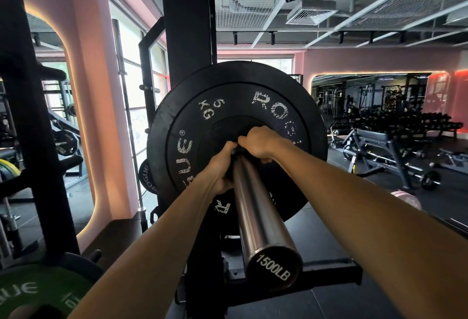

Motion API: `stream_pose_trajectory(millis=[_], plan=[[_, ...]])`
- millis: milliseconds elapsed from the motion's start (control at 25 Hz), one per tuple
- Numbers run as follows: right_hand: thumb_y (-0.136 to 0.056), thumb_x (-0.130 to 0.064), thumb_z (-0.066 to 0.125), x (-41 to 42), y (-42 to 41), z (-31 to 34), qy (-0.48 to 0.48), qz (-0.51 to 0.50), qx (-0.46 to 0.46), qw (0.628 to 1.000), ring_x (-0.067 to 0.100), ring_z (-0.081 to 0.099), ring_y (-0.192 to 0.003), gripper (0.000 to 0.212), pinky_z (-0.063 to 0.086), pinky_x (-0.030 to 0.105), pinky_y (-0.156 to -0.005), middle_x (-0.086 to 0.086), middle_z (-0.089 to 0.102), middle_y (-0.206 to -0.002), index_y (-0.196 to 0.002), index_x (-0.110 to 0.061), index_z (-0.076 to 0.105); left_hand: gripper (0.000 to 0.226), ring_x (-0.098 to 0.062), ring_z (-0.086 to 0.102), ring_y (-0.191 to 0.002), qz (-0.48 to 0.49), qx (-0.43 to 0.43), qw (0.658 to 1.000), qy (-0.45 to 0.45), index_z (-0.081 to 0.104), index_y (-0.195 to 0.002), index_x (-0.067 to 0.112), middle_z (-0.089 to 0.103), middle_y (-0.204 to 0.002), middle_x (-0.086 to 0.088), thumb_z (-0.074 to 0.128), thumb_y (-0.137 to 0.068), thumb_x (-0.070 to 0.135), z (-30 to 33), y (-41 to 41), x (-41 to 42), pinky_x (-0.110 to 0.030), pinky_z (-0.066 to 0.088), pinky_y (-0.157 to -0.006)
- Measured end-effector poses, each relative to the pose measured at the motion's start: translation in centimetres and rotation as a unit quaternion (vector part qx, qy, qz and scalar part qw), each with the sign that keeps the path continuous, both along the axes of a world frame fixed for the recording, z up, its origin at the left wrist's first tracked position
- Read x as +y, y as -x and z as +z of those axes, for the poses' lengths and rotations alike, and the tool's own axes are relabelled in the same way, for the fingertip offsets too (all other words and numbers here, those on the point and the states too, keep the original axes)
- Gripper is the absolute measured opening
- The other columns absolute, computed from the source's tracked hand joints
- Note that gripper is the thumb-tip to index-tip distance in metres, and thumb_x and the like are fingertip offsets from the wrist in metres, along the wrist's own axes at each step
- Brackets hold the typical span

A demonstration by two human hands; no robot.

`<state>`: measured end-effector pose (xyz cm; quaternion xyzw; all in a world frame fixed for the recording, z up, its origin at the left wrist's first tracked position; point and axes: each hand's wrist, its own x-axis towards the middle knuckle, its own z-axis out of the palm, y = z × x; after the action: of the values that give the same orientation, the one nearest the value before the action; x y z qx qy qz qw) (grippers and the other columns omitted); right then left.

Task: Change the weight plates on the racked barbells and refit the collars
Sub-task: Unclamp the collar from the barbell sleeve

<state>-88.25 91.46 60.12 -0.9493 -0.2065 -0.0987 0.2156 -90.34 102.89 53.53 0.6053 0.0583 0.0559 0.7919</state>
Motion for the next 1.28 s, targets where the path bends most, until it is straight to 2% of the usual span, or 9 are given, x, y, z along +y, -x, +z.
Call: stream_pose_trajectory(millis=[80,200,320,440,520,640,840,1080,1280], plan=[[-0.095,-0.035,0.042,-0.2,0.1,-0.1,-0.002,0.008,-0.035,0.999,0.027,0.059,-0.052,0.043,0.051,0.027,-0.052,0.013,0.058,-0.077,-0.072,-0.003,0.057,0.071,-0.032,0.060,-0.088,0.010,0.006,1.000,0.005,0.067,-0.113,0.000,0.064,-0.096,-0.020,0.071,-0.060,0.047,-0.1,-0.4,0.1,-0.056,0.049,-0.095],[-0.093,-0.037,0.046,-0.3,0.1,-0.1,-0.016,0.028,-0.074,0.997,0.036,0.067,-0.073,0.043,0.056,0.035,-0.072,0.020,0.066,-0.093,-0.084,0.000,0.066,0.045,-0.032,0.062,-0.083,0.029,-0.014,0.999,-0.003,0.069,-0.095,0.003,0.066,-0.084,-0.020,0.068,-0.075,0.044,-0.5,-0.9,0.1,-0.061,0.050,-0.091],[-0.091,-0.036,0.048,-0.4,-0.4,-0.6,-0.051,0.032,-0.059,0.996,0.033,0.064,-0.066,0.040,0.053,0.032,-0.064,0.016,0.063,-0.076,-0.061,-0.010,0.054,0.040,-0.033,0.062,-0.083,0.038,-0.004,0.999,0.000,0.067,-0.091,0.003,0.066,-0.083,-0.021,0.063,-0.082,0.042,-0.8,-1.3,0.3,-0.061,0.050,-0.091],[-0.093,-0.024,0.043,-1.8,-1.5,-2.5,-0.265,0.034,0.054,0.962,0.032,0.065,-0.050,0.036,0.047,0.026,-0.042,0.020,0.058,-0.059,-0.068,0.000,0.053,0.063,-0.034,0.062,-0.095,0.015,-0.005,1.000,0.024,0.066,-0.113,0.000,0.064,-0.116,-0.028,0.064,-0.073,0.049,-1.5,-1.2,0.6,-0.059,0.048,-0.096],[-0.096,-0.016,0.038,-3.2,-1.3,-3.3,-0.369,0.058,0.137,0.917,0.033,0.063,-0.044,0.034,0.052,0.030,-0.040,0.028,0.059,-0.065,-0.077,0.010,0.049,0.070,-0.033,0.063,-0.096,-0.024,0.011,0.999,0.035,0.062,-0.124,0.002,0.064,-0.119,-0.026,0.060,-0.077,0.054,-1.8,-0.7,0.7,-0.051,0.054,-0.091],[-0.099,-0.016,0.038,-3.6,-1.0,-2.5,-0.341,0.069,0.191,0.918,0.037,0.065,-0.056,0.034,0.057,0.038,-0.051,0.031,0.060,-0.078,-0.079,0.011,0.045,0.067,-0.029,0.065,-0.086,-0.060,0.032,0.997,0.023,0.059,-0.127,0.003,0.068,-0.095,-0.018,0.047,-0.089,0.056,-1.6,-0.4,1.4,-0.035,0.057,-0.070],[-0.098,-0.015,0.039,-4.2,1.0,-2.8,-0.314,0.046,0.218,0.923,0.033,0.065,-0.047,0.040,0.058,0.038,-0.049,0.030,0.062,-0.068,-0.084,0.019,0.053,0.070,-0.026,0.064,-0.082,-0.071,0.037,0.997,-0.005,0.057,-0.130,0.002,0.066,-0.095,-0.016,0.047,-0.088,0.057,-0.6,2.7,0.0,-0.032,0.055,-0.068],[-0.099,-0.019,0.037,-5.9,5.6,-2.6,-0.306,0.064,0.223,0.923,0.034,0.066,-0.053,0.044,0.059,0.036,-0.052,0.031,0.064,-0.070,-0.080,0.017,0.054,0.063,-0.027,0.064,-0.088,-0.049,0.029,0.998,0.033,0.061,-0.119,-0.001,0.066,-0.105,-0.019,0.050,-0.089,0.053,-0.8,7.8,-1.9,-0.043,0.048,-0.097],[-0.098,-0.021,0.037,-7.9,10.4,-3.1,-0.296,0.076,0.218,0.927,0.037,0.069,-0.060,0.047,0.061,0.038,-0.058,0.034,0.067,-0.074,-0.080,0.017,0.057,0.052,-0.028,0.065,-0.076,-0.052,0.030,0.997,0.048,0.061,-0.102,-0.001,0.071,-0.077,-0.017,0.048,-0.093,0.048,-0.6,13.3,-4.0,-0.041,0.049,-0.092]])
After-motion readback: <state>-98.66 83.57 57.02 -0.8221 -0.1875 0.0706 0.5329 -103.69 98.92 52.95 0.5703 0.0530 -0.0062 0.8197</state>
